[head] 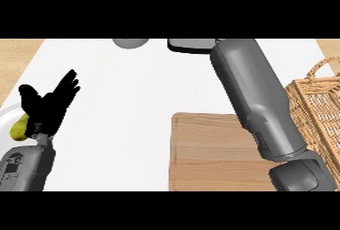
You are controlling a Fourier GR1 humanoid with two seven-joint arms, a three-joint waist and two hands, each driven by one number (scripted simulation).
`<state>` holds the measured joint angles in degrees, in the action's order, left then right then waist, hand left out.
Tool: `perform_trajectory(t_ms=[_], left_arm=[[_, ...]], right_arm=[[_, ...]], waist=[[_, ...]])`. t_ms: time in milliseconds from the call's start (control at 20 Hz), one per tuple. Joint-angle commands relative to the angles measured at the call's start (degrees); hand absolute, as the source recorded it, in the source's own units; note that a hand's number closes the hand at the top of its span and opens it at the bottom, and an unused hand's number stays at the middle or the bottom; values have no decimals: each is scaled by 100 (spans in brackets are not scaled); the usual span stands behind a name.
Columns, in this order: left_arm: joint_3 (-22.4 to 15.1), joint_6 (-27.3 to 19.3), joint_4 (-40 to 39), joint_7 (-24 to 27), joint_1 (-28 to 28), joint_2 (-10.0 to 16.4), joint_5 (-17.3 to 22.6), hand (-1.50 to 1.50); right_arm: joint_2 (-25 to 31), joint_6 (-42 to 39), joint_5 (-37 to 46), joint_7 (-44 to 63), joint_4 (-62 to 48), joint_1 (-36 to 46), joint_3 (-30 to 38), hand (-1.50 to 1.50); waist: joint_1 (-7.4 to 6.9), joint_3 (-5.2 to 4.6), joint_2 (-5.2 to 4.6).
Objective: Pick the croissant from the cutting board and place it in the basket
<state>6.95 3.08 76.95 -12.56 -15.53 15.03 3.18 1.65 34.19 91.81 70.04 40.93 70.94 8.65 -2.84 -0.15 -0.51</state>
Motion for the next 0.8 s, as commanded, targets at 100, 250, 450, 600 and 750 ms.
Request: perform_trajectory(t_ms=[100, 250, 450, 600, 750], left_arm=[[46, 16, 117, 103, 236, 68, -28, 0], [113, 114, 136, -91, 142, 112, 119, 0], [115, 62, 132, -11, 91, 81, 81, 0], [124, 0, 107, -6, 159, 21, 69, 0], [250, 88, 231, 25, 415, 127, 164, 0]], right_arm=[[274, -192, 776, 1478, -311, 643, 437, 150], [463, -423, 899, 1456, -362, 845, 711, 150], [794, -633, 1344, 1518, -643, 740, 967, 150], [1009, -866, 1534, 1491, -538, 705, 1104, 150], [1081, -673, 1554, 1330, -302, 236, 1311, 150]], waist=[[27, 3, 19], [83, 5, 20], [97, 2, -3], [186, 5, 28], [235, 11, 64]])
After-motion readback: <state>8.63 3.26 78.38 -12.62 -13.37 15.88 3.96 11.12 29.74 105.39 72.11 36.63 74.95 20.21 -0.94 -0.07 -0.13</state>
